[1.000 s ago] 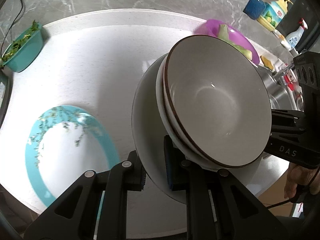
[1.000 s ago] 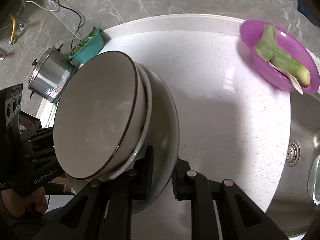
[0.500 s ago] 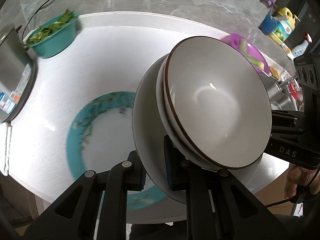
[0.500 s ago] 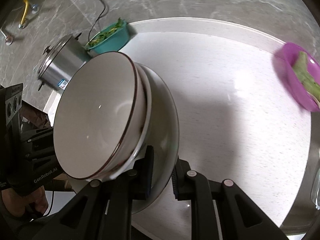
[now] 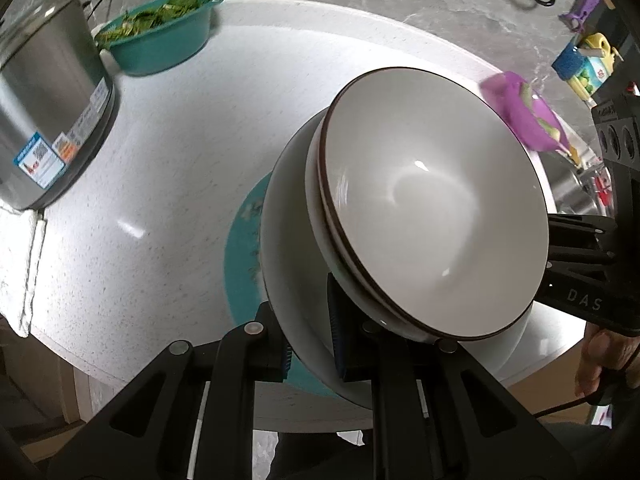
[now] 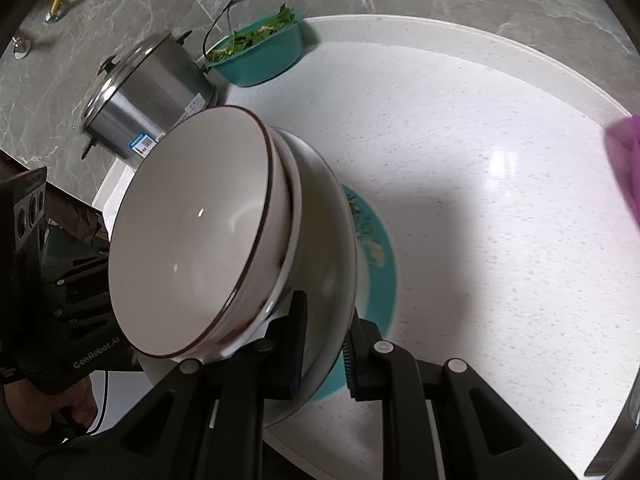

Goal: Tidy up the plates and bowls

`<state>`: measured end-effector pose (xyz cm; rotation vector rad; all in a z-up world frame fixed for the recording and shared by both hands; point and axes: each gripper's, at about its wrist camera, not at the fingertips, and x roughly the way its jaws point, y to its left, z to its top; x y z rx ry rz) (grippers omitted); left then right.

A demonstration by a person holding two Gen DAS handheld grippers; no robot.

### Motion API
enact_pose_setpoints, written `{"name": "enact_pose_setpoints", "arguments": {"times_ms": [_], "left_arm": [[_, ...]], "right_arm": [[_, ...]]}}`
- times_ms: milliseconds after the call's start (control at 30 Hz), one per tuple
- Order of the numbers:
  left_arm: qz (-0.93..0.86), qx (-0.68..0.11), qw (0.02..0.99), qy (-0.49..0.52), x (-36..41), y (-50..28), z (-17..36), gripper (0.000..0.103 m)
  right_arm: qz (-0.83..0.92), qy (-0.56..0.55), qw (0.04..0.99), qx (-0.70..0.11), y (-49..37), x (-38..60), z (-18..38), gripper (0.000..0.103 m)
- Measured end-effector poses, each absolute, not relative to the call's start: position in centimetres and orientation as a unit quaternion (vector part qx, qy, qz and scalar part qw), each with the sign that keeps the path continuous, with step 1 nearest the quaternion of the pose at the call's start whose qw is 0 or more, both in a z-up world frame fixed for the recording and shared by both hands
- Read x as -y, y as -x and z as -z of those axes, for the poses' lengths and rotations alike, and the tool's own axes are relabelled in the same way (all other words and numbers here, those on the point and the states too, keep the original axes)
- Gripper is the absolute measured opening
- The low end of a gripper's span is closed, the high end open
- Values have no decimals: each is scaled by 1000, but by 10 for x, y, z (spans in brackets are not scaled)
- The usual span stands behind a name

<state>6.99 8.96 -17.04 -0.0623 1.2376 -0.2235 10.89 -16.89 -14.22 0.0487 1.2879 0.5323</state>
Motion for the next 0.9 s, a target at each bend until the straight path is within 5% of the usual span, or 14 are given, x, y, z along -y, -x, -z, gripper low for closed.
{"name": "enact_pose_setpoints", "arguments": {"times_ms": [900], "left_arm": [[126,-603,787,19,-94,-93,232,13]], "right_arm": [[-219,-36,749,-625,-114,158,192,18]]}}
